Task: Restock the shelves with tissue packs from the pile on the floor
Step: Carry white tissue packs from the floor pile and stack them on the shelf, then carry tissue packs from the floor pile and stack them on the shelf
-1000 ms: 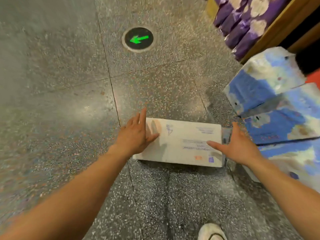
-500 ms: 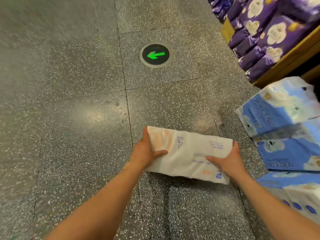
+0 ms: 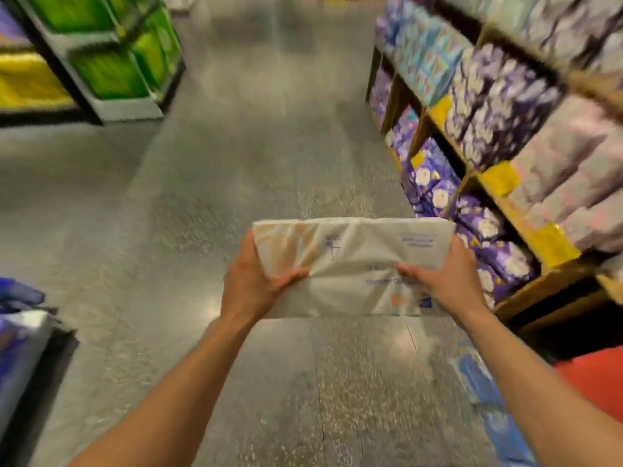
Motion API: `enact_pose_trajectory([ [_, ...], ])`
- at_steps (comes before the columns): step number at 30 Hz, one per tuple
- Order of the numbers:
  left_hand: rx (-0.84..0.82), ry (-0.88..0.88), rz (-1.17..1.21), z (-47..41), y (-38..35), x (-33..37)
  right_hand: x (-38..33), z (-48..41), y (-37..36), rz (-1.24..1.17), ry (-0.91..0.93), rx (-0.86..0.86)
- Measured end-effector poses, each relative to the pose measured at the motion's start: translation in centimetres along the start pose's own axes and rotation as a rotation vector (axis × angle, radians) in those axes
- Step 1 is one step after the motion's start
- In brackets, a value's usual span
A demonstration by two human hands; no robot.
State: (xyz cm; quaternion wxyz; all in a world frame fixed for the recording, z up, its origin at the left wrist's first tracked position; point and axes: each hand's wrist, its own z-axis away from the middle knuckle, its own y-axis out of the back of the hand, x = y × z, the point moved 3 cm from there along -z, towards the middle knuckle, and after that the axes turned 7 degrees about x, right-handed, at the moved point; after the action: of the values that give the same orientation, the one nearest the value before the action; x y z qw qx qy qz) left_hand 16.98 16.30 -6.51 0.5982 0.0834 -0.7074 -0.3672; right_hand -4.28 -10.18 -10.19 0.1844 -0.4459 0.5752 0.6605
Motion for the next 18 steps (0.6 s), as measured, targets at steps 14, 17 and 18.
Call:
enact_pose_trajectory([
  [14,0.399,-0.205,-0.015,-18.9,49.9,28.6,-63.9,-8.1,7.7,-0.143,0.470,-0.042],
  [17,0.487,-0.213,-0.036,-24.1,55.2,30.1,-72.3,-11.5,4.5,-0.149,0.561,-0.084],
  [18,0.524,-0.211,-0.038,-25.9,56.7,30.0,-74.9,-12.8,3.0,-0.157,0.595,-0.091],
])
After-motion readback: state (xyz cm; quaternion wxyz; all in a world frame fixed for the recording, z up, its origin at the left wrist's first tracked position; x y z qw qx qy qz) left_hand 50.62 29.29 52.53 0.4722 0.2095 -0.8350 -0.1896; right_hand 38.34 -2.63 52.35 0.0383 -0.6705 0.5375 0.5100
